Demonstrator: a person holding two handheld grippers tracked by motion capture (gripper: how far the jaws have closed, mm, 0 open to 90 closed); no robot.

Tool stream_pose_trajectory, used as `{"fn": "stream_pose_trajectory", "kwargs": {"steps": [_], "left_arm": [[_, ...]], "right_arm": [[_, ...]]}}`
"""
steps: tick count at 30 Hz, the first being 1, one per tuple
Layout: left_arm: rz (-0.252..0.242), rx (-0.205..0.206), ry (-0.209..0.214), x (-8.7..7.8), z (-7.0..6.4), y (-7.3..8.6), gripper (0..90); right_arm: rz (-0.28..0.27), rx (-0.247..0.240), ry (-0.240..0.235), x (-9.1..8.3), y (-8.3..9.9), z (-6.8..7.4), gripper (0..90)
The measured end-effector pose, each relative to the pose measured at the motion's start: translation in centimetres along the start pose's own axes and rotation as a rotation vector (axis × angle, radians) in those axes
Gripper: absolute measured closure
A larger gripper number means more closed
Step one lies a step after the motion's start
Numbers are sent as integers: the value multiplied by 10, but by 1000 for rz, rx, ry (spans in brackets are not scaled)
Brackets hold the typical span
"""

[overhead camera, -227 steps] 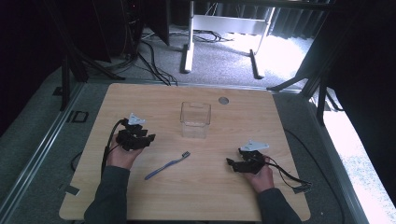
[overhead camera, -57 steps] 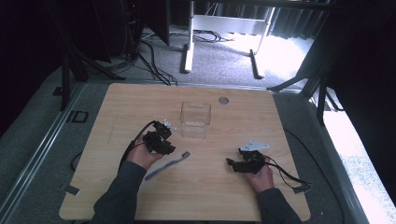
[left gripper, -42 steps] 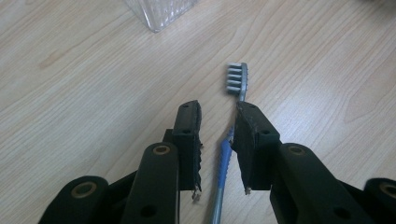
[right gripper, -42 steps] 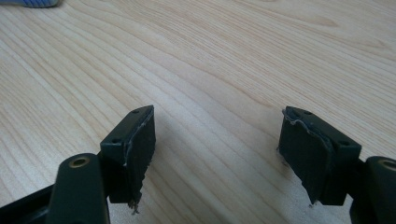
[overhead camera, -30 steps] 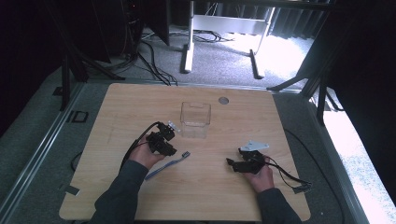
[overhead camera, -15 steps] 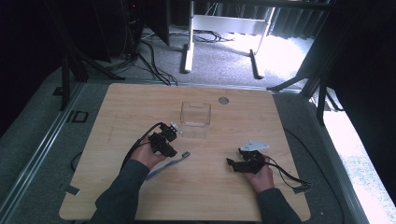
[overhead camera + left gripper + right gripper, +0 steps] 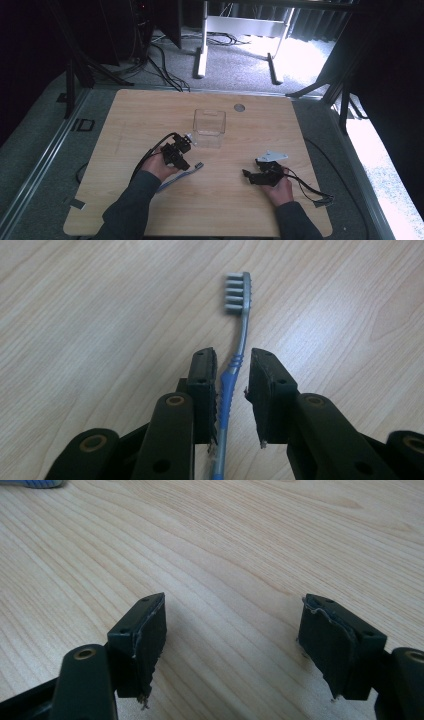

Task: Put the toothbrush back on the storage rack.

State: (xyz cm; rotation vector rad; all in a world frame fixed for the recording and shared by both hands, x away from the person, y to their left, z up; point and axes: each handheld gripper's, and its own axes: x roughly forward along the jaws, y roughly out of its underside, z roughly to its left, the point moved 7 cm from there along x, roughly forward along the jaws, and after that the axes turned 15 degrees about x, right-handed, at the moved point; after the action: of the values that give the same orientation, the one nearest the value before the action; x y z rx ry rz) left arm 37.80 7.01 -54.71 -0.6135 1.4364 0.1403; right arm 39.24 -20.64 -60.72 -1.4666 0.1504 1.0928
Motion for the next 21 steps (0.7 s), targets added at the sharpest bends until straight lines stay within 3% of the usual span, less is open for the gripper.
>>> {"fn": "stream_pose_trajectory", "kwargs": {"steps": [21], "left_arm": [[96, 37, 36, 10, -4, 0, 716]], "right_arm": [[0, 1, 0, 0, 0, 0, 269]]}}
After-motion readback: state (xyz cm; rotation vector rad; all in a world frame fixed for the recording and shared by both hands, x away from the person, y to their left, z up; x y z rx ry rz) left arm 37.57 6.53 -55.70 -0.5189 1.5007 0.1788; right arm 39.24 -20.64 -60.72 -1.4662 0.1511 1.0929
